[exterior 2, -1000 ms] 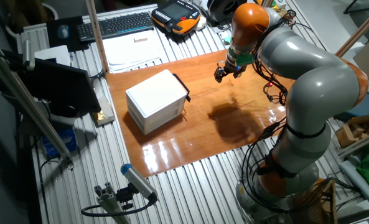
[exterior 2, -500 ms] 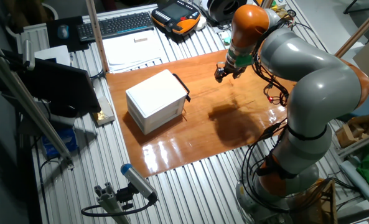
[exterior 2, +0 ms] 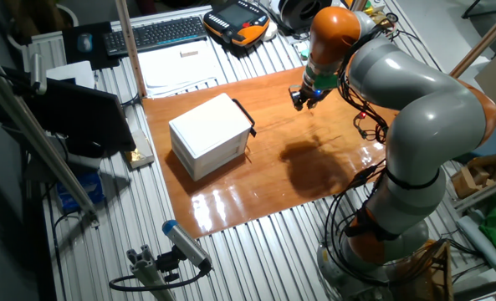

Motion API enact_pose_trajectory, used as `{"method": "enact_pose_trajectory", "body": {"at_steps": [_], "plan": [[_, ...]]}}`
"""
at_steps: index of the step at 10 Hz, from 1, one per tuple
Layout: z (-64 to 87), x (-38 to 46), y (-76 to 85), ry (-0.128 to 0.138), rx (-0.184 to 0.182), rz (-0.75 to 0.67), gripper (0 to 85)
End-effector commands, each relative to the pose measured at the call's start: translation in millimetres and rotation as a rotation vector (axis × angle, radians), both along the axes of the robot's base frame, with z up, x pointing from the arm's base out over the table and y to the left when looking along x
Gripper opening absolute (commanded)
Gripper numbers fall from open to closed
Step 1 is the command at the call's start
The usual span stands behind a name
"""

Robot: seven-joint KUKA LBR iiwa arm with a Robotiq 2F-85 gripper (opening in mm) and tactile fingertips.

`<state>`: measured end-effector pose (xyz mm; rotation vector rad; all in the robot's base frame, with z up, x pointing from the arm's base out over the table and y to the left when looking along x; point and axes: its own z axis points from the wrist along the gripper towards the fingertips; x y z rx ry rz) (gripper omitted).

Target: Grasp the handle and open the drawer

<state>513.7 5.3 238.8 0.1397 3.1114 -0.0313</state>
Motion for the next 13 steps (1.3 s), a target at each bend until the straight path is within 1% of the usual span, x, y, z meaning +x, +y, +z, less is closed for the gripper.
{"method": "enact_pose_trajectory", "body": {"at_steps": [1, 5, 7, 10, 12, 13], "plan": [[-0.3, 0.2, 0.0, -0.001, 0.000, 0.000, 0.7], [-1.1, 0.9, 0.3, -0.001, 0.002, -0.005, 0.7], [-5.2, 3.3, 2.7, -0.001, 0.008, -0.009, 0.7], [-16.3, 8.3, 19.5, -0.019, 0.013, -0.026, 0.7], [-21.0, 11.3, 28.6, -0.014, 0.021, 0.005, 0.7], [-22.7, 11.9, 33.2, -0.012, 0.011, 0.025, 0.7]]}}
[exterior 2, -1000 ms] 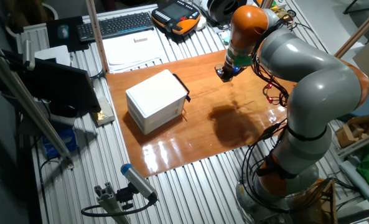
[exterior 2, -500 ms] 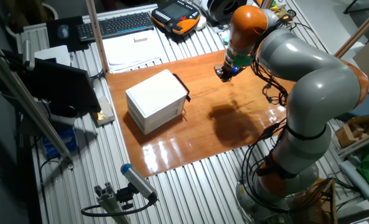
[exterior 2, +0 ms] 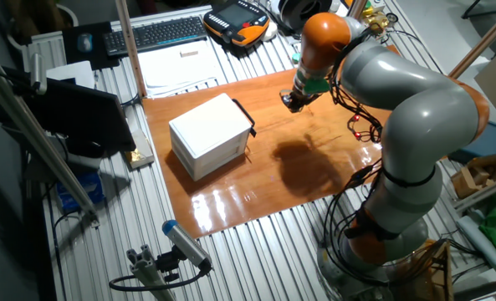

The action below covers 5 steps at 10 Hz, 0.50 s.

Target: Grasp the handle and open the drawer

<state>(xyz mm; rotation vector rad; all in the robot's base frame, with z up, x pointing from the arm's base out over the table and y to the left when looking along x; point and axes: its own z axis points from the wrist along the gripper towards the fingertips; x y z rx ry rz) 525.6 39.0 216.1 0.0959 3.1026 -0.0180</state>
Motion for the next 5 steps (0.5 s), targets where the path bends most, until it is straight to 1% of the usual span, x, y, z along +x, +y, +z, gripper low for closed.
{"method": "enact_pose_trajectory", "body": {"at_steps": [1, 2, 3, 4, 5], "plan": [[0.1, 0.5, 2.4, 0.006, -0.026, 0.022, 0.7], [1.2, 0.7, 5.1, 0.003, -0.057, 0.036, 0.7], [1.7, 0.7, 7.1, -0.004, -0.069, 0.046, 0.7], [0.8, 0.5, 8.4, -0.014, -0.088, 0.068, 0.7], [-0.4, -0.7, 9.7, -0.013, -0.103, 0.077, 0.7]]}}
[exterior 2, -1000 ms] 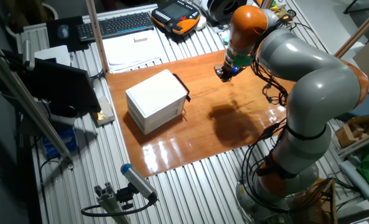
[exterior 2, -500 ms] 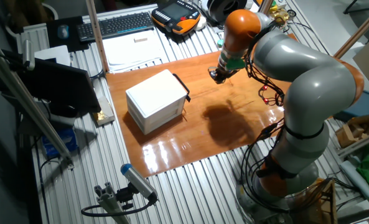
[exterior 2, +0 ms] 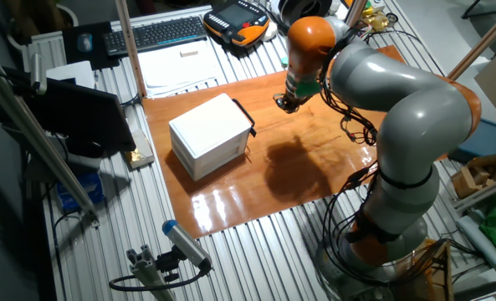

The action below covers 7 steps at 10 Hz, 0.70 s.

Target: Grasp the handle and open the drawer

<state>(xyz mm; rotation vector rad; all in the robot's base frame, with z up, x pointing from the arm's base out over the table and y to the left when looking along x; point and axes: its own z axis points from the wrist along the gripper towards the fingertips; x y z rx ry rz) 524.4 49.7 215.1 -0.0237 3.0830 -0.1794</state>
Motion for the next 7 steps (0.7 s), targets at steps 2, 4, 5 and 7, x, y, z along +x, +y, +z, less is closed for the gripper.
{"method": "enact_pose_trajectory", "body": {"at_steps": [2, 4, 5, 7], "plan": [[-6.2, -4.7, 8.4, -0.010, -0.043, -0.038, 0.7], [-8.3, -5.5, 11.6, 0.000, 0.018, -0.066, 0.7], [-8.9, -6.1, 12.9, -0.005, 0.034, -0.048, 0.7], [-11.1, -1.2, 10.0, 0.002, 0.027, -0.006, 0.7]]}}
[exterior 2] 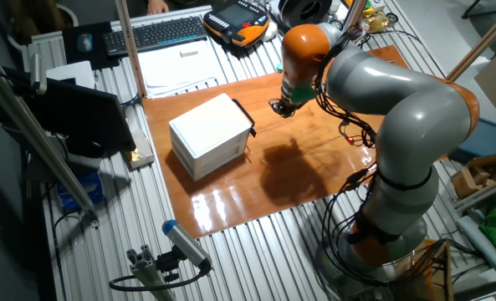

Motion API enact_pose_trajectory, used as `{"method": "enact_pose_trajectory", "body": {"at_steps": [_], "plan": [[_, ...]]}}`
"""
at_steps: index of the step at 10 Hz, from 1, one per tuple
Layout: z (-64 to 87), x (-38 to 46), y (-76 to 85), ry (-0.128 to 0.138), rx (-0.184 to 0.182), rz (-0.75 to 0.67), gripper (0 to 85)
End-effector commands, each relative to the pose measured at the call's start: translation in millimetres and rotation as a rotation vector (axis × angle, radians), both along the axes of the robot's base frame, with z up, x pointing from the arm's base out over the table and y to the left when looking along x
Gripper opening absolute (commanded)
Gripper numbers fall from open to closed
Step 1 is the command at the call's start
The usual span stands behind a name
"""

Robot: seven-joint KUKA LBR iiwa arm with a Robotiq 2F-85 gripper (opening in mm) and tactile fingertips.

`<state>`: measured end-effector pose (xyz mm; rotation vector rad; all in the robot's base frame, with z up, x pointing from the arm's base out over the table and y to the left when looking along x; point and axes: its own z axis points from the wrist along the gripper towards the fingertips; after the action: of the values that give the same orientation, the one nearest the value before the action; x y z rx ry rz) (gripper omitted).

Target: Grasp the handle and open the drawer

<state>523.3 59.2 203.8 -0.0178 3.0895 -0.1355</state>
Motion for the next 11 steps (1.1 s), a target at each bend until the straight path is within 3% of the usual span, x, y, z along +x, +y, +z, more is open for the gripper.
{"method": "enact_pose_trajectory", "body": {"at_steps": [1, 3, 4, 6, 9, 11], "plan": [[-1.1, 0.6, -1.0, 0.003, 0.009, 0.005, 0.7], [-1.1, 1.2, 1.2, -0.007, 0.052, 0.012, 0.7], [-0.3, 2.1, 3.0, 0.005, 0.081, 0.008, 0.7], [0.0, 4.7, 5.4, 0.011, 0.088, 0.034, 0.7], [1.4, 9.1, 22.3, 0.017, 0.060, 0.078, 0.7], [-0.9, 11.0, 23.1, 0.019, 0.085, 0.127, 0.7]]}}
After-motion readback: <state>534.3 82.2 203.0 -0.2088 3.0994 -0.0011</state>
